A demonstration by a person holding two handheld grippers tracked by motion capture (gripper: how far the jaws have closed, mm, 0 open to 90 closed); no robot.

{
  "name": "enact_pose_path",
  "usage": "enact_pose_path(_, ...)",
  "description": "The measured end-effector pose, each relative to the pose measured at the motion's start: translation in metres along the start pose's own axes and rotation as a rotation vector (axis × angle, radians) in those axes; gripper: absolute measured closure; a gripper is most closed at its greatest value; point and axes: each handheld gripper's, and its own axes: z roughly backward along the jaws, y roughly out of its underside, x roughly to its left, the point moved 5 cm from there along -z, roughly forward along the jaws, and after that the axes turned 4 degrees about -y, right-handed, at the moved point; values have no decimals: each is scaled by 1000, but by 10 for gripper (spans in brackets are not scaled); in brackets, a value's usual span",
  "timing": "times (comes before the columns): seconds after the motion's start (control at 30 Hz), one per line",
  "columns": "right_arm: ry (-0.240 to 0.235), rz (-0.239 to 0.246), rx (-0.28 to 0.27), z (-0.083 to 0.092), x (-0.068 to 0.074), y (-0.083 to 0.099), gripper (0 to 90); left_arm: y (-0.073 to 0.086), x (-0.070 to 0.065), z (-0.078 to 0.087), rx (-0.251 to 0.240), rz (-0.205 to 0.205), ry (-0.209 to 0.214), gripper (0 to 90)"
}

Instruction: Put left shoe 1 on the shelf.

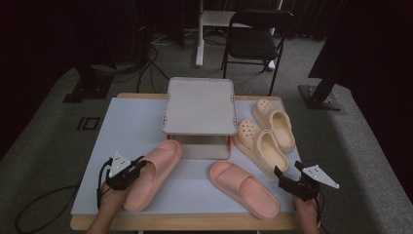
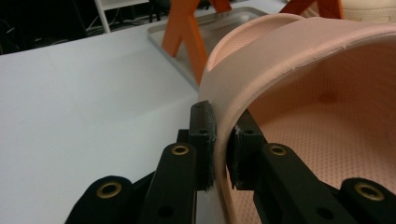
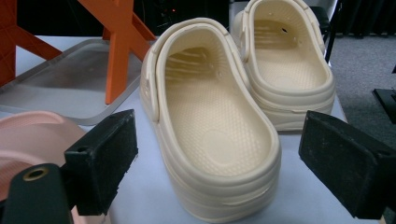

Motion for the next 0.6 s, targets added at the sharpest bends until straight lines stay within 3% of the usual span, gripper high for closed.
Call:
enact_pose_path(0.17, -2, -6, 0, 1, -1, 0, 110, -8, -10, -11, -6, 4, 15, 815)
enact_pose_path(0.37, 15, -16, -38, 4, -3, -3, 110, -17, -19, -26, -5, 13, -6, 816)
enact_pose_path(0.43, 39, 9, -37, 4, -4, -3, 110, -18, -22, -32, 0, 21, -11, 816)
enact_pose_path(0.6, 33, 33, -13, 2, -2, 0, 110, -19, -28, -47, 5, 32, -34, 816)
